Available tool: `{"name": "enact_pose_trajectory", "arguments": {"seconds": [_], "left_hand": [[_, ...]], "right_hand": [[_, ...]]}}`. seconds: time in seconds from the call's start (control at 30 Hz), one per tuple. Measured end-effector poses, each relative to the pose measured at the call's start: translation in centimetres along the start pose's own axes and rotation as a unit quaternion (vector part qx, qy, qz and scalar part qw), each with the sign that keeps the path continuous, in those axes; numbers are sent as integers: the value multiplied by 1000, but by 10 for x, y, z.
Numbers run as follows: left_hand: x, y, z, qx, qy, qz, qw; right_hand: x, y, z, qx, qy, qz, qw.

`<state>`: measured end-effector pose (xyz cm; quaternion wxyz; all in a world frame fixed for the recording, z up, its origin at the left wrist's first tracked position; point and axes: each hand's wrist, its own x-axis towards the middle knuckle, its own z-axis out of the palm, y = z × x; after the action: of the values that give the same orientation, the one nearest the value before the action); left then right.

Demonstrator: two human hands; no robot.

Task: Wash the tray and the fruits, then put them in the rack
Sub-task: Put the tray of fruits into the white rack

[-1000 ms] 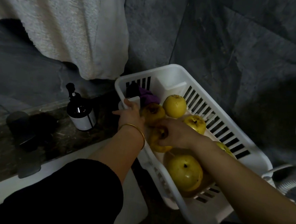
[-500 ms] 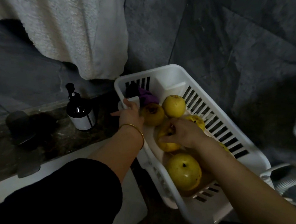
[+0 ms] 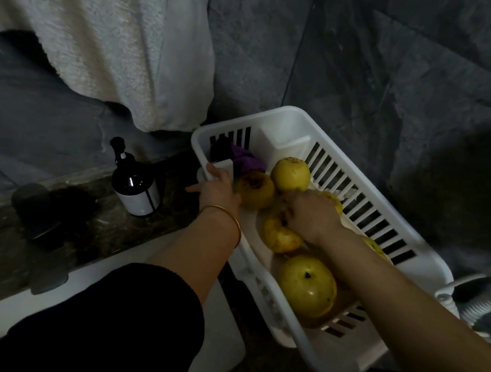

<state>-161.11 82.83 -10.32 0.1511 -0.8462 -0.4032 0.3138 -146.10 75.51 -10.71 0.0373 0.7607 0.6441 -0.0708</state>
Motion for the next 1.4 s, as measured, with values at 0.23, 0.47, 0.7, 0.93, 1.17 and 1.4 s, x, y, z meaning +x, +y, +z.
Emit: {"name": "enact_pose_trajectory", "arguments": {"seconds": [0.23,0.47,0.7,0.93,1.17,1.4], "left_hand": [[-3,0,0,2,8,6,1000],[-3,-1,-1,-7,5,7,1000],[-6,-3,-6,11,4,20,1000],[-9,-3,-5,4,11,26,1000],[-8,-1,-2,12,22,18,1000],[-2,4,5,6,32,-15,999]], "right_hand": [[9,-4,2,15,0,11,1000],[29,-20,3,51,-29,-30,998],[49,-28,9,44,-94,2,995],[63,-25,19,53,-48,10,997],[63,-25,11,40,-64,12,997],[30,-55,-19,0,2,63,998]]}}
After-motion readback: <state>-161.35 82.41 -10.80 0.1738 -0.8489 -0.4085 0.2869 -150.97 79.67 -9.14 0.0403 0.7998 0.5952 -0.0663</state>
